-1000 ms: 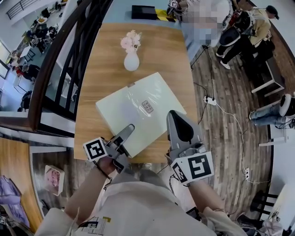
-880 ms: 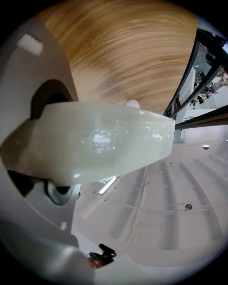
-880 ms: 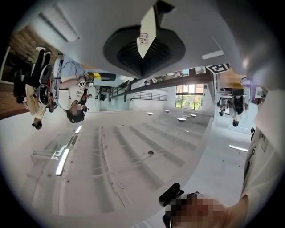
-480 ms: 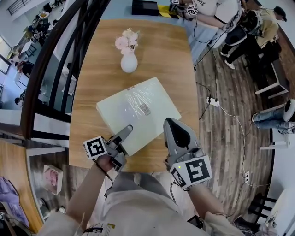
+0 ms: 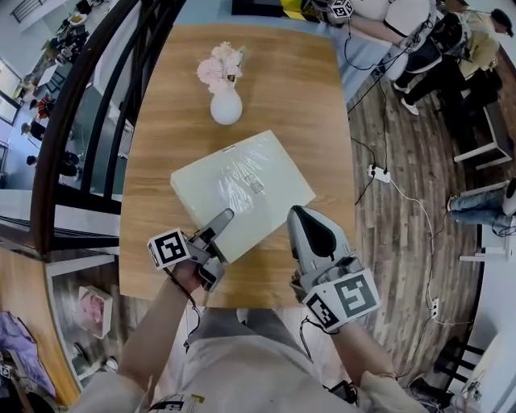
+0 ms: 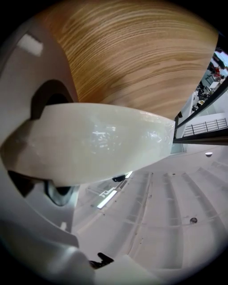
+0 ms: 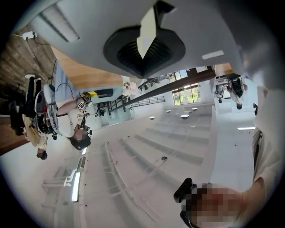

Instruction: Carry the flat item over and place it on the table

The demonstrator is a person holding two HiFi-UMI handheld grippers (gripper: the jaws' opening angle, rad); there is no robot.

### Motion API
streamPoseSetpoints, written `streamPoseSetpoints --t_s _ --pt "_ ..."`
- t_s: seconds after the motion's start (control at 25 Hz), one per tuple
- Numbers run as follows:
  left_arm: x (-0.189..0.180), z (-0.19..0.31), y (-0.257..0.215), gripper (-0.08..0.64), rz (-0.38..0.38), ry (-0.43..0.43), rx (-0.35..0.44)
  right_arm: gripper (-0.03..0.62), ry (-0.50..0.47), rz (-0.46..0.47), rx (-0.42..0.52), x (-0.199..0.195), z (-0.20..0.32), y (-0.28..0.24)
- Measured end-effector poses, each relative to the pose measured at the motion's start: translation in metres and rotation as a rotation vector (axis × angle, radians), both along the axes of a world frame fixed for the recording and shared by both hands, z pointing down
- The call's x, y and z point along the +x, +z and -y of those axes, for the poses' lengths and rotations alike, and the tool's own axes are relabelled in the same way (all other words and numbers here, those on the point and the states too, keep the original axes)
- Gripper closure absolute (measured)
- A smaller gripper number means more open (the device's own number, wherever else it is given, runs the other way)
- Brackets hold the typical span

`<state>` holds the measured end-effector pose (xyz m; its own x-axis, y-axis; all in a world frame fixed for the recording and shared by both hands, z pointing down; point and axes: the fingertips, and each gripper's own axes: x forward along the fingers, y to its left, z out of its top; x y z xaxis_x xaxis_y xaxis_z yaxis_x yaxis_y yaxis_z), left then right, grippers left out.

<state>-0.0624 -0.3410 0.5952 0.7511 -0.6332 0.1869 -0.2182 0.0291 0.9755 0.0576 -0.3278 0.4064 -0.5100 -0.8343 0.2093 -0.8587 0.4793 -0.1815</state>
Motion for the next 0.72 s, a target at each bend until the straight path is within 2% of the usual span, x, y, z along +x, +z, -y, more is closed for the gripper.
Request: streamPoseSetpoints --t_s 0.28,0.44,0.52,0.6,0.72 --pt "0.001 0.023 0.03 0.221 -0.004 -0.007 -0.04 0.592 -0.001 0.019 -0.028 -0.002 0.016 0.019" --pt "0.005 0.031 0.039 0.221 -0.005 0.003 -0.005 0.592 -0.008 0.01 -0.039 -0.002 0.016 0.029" --pt "0.005 0.033 0.044 0.221 0.0 0.001 -0.012 0.592 -0.017 -0.001 -0.034 -0.004 0.015 0.033" --pt "0.003 0.037 0.05 0.239 0.021 -0.002 -0.009 0.592 -0.019 -0.008 -0.029 -0.006 0.015 0.036" --pt "-0.004 0.041 0.066 0.244 0.102 -0.012 -0.03 0.592 -0.019 -0.006 -0.03 -0.009 0.016 0.042"
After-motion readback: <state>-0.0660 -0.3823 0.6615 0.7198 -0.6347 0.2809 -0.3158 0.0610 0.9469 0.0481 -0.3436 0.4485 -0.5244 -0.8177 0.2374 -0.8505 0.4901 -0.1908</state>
